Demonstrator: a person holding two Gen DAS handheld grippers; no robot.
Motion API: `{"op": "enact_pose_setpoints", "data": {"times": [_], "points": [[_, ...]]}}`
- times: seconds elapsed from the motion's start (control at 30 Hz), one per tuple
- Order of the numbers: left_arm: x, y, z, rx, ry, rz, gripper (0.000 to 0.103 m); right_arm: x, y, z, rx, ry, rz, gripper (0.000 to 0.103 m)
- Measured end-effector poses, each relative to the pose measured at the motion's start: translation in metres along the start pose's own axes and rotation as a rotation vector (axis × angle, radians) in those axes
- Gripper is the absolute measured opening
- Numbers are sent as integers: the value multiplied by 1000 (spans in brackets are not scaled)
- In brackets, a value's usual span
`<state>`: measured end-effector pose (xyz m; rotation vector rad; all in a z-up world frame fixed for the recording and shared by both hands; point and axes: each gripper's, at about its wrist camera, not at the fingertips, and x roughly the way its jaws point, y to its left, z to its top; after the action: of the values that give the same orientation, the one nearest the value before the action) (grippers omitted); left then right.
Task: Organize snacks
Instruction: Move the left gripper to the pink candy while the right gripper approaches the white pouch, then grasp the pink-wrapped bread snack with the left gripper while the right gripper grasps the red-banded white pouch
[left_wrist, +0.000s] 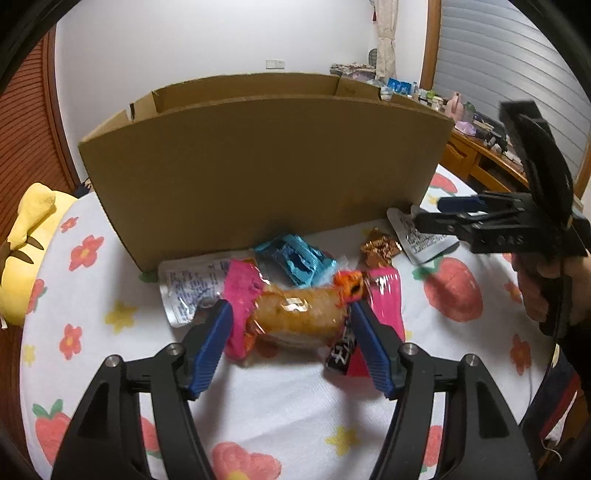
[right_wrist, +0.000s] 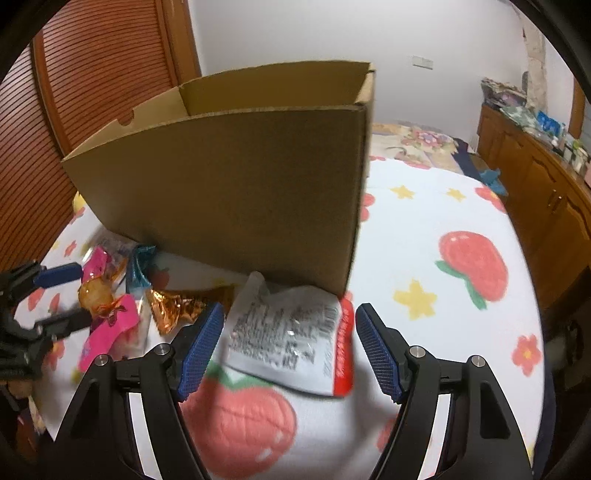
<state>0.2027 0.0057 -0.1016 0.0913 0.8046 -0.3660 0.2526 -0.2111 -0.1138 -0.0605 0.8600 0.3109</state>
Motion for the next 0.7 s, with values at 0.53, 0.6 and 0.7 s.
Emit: {"op": "enact_pose_setpoints", "data": {"times": [0.53, 0.6, 0.7], "points": [[-8, -9, -6, 5, 17, -48, 57, -18, 17, -21, -63, 102, 141, 72], [-7, -11, -5, 9, 17, -44, 57, -23, 17, -17, -67, 73, 127, 72], [-7, -12, -5, 8, 16, -46, 57, -22, 13, -6, -58, 38, 107, 72]]}}
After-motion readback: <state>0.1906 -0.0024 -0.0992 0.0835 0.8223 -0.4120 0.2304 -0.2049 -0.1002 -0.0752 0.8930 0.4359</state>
